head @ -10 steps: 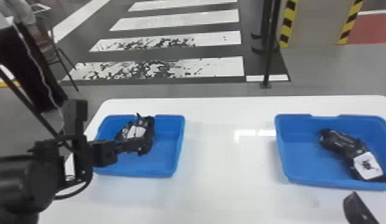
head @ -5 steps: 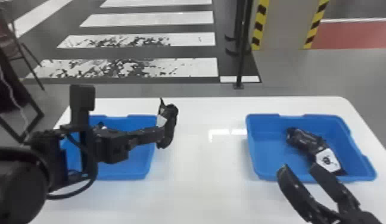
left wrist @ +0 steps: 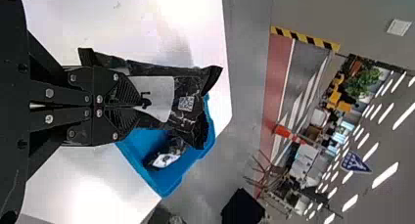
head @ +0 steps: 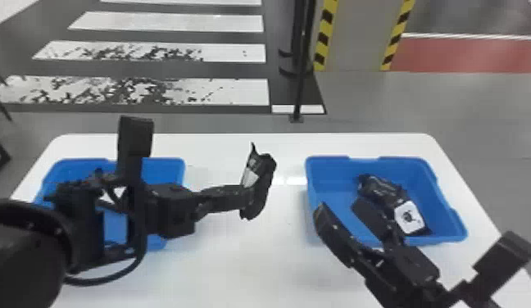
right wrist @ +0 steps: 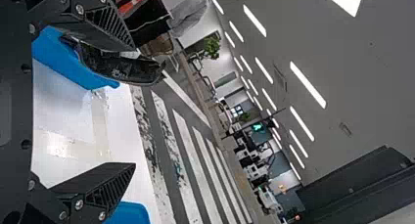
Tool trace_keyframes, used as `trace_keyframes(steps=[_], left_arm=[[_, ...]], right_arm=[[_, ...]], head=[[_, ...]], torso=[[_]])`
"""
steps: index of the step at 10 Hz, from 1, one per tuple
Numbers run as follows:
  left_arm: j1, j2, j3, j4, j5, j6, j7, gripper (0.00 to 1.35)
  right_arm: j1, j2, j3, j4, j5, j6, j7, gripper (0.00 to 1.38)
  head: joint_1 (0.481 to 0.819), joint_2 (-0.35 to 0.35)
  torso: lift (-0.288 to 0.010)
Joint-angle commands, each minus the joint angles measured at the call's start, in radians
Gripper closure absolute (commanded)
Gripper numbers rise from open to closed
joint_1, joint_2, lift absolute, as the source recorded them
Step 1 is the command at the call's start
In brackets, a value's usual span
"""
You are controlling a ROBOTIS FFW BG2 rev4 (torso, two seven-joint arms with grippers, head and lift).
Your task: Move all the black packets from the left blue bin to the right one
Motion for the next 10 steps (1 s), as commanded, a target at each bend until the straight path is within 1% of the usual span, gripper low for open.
trace_keyframes(steps=[1,3,5,8,9,10], left_arm=[[-0.005,-0.005,-0.043,0.000,0.024,-0.003,0.001,1.20],[-0.010,-0.005,-0.069,0.000,0.040,-0.003,0.001,1.20],[-0.018,-0.006,-0.091,0.003,0.046,-0.003,0.001,1.20],[-0.023,-0.009,-0.121,0.010,0.062,-0.003,0.001,1.20],[-0.023,-0.011,-0.127,0.012,0.062,-0.003,0.001,1.20],[-0.025,-0.011,-0.127,0.012,0.062,-0.003,0.001,1.20]], right_arm=[[-0.049,-0.002,0.002,0.032,0.000,0.000,0.001,0.20],[-0.091,-0.005,0.010,0.061,0.008,0.000,0.001,0.20],[-0.120,-0.008,0.034,0.073,0.002,0.000,0.001,0.20],[-0.172,-0.014,0.070,0.125,-0.004,0.000,0.000,0.20],[-0.186,-0.014,0.072,0.140,-0.020,0.000,0.000,0.23],[-0.194,-0.018,0.074,0.142,-0.026,0.000,0.000,0.65]], head=[[0.695,-0.061],[0.695,-0.092],[0.695,-0.109],[0.695,-0.104],[0.695,-0.104],[0.695,-0.105]], torso=[[-0.140],[-0.140],[-0.140],[-0.140],[-0.140],[-0.140]])
